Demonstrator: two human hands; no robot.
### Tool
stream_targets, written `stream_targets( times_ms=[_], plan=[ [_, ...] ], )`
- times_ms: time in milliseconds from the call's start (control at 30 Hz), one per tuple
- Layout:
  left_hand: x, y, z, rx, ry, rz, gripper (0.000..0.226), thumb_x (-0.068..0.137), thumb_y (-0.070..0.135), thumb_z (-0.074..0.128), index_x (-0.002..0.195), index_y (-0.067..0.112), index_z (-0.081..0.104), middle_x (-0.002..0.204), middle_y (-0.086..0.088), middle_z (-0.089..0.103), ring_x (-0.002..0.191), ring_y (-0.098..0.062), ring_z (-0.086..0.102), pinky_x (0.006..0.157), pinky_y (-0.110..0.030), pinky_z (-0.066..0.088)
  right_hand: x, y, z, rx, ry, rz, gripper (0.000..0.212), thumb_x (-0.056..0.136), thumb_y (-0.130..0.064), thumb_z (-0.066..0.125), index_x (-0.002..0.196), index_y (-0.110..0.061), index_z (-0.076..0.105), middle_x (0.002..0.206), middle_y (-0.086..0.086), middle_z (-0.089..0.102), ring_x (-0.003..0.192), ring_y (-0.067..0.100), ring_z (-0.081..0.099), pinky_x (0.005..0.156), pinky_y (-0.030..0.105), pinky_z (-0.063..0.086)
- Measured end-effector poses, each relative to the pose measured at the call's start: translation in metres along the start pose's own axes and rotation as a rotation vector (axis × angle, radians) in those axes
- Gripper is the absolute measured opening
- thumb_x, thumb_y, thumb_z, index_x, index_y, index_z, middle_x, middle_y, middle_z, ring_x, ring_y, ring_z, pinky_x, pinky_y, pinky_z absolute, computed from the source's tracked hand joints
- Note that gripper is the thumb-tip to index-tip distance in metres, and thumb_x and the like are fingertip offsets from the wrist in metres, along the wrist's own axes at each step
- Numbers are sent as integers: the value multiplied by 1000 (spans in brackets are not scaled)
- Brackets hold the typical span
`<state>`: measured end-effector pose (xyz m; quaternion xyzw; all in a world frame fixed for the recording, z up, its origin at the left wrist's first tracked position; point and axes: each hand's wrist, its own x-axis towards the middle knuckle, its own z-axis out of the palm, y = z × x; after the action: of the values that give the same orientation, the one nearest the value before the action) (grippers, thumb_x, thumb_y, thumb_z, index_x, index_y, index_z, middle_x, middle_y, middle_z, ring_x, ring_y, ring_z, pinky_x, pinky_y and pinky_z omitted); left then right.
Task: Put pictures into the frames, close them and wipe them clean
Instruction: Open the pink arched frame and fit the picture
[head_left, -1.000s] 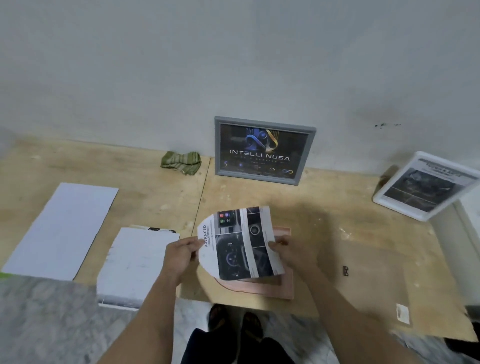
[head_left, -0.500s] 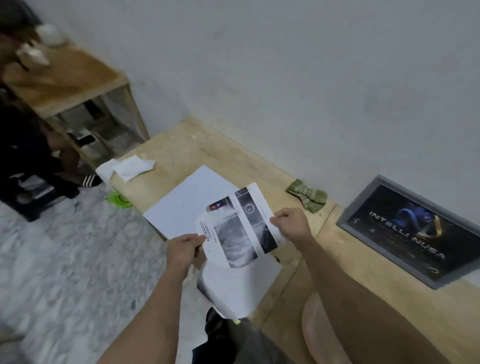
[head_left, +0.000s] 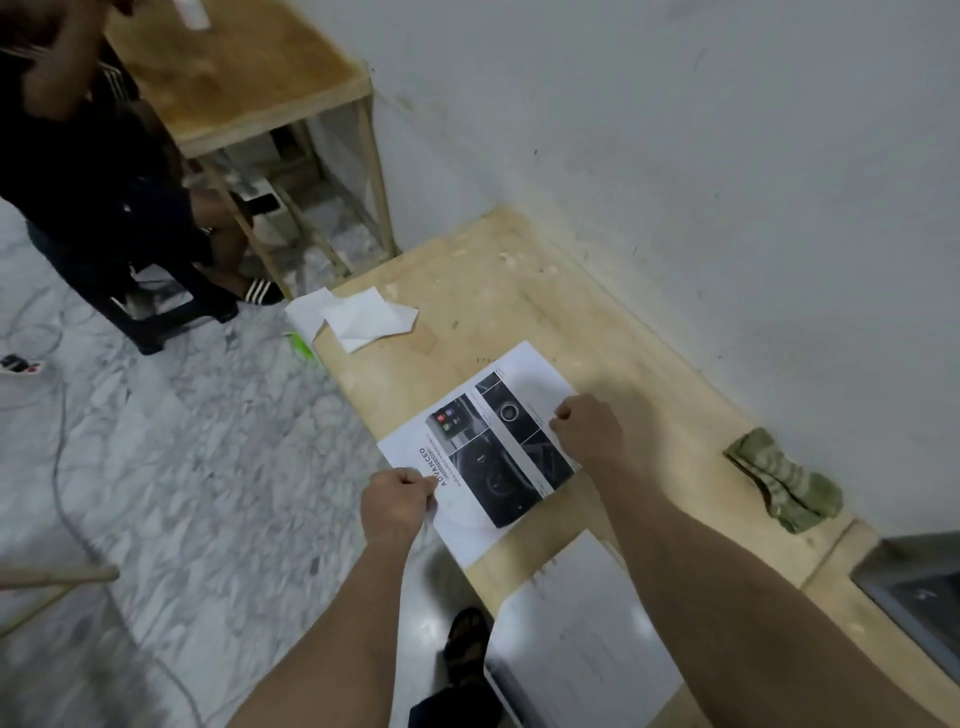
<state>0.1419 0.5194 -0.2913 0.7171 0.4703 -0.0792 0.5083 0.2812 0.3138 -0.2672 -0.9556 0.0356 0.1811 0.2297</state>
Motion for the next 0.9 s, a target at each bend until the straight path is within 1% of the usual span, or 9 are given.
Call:
stream_targets(
  times_ms=[100,233,333,467,567,633,733,833,900],
  plan=[
    [3,-2,3,67,4,0,33,84,19,73,54,9,65,53,-2,69,41,-11,52,54,-23,45,7,-2,6,-28,3,-9,15,82,-17,58,90,-14,71,96,5,69,92,27,63,70,28,46],
    [-3,1,3,135,14,25,33,85,38,72,61,15,71,60,-1,71,59,-19,65,58,-26,48,9,3,6,19,5,-40,28,86,-25,61,112,-15,66,113,7,65,105,27,60,88,32,45],
    [-19,-4,1,186,52,7,31,85,46,69,65,22,70,68,0,72,70,-21,69,61,-25,45,-1,19,2,-8,14,-59,31,85,-24,62,115,-17,64,115,8,61,106,27,59,90,36,47],
    [-50,-29,6,140,26,-30,24,82,42,73,68,23,71,75,-1,74,75,-23,71,74,-34,58,-34,57,-2,47,-56,-40,22,84,-15,60,104,-13,68,107,7,63,97,25,61,84,31,47],
    [-85,-61,15,139,-42,-120,29,74,44,77,75,17,69,73,-5,72,72,-26,70,71,-38,59,-72,89,-1,-7,-102,-13,15,86,-11,52,82,-11,66,87,3,63,84,23,59,64,25,37],
    [-115,-84,22,120,-98,-188,37,73,45,79,76,12,64,72,-7,67,69,-27,66,61,-33,53,-100,110,-2,-24,-112,-21,11,81,-10,53,75,-11,62,77,1,59,78,23,56,60,28,36],
    [-149,-119,38,14,-195,-285,40,73,32,85,57,9,56,57,-10,57,50,-23,53,51,-27,40,-132,138,1,-103,-152,-15,14,78,-12,56,89,-10,65,93,6,63,91,27,60,69,30,43],
    [-175,-139,55,-34,-235,-280,33,74,19,85,61,6,57,67,-17,67,55,-26,60,56,-33,49,-154,160,9,-115,-203,-55,19,83,-17,56,100,-12,62,109,7,57,101,25,56,79,30,44],
    [-181,-145,63,-43,-162,-250,32,76,13,82,58,8,55,70,-21,71,61,-33,68,63,-40,58,-164,171,12,-102,-206,-81,27,86,-19,56,112,-13,61,117,8,55,109,25,53,86,31,43]
  ],
)
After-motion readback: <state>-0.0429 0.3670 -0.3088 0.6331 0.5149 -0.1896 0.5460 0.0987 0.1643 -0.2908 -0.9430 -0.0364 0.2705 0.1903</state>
